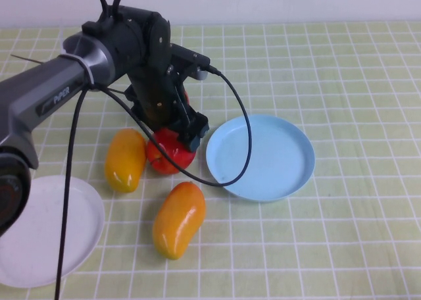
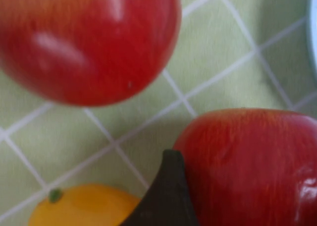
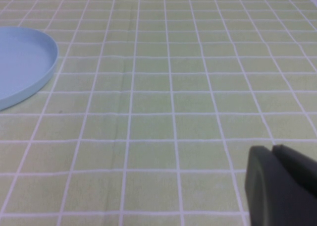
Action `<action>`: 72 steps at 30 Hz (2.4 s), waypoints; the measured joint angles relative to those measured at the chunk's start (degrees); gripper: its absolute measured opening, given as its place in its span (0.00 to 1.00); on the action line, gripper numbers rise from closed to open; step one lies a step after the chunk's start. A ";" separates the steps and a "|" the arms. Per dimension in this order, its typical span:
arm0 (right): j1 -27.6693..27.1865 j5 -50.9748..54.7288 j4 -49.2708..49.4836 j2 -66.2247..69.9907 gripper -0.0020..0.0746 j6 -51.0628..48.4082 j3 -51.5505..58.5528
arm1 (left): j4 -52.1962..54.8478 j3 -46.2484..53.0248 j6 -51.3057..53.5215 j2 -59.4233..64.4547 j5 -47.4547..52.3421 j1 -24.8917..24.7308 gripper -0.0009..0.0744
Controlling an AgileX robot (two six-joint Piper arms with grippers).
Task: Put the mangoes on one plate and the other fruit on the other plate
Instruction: Put one type of fruit in the left plate
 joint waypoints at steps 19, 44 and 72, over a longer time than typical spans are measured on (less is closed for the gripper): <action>0.00 0.00 0.00 0.00 0.01 0.00 0.00 | 9.18 9.50 -3.19 -26.60 7.91 0.00 0.80; 0.00 0.00 0.00 0.00 0.01 0.00 0.00 | 11.48 48.50 -10.22 -39.43 -3.75 16.01 0.81; 0.00 0.00 0.00 0.00 0.01 0.00 0.00 | 0.50 33.16 -8.31 -35.58 -9.09 15.26 0.90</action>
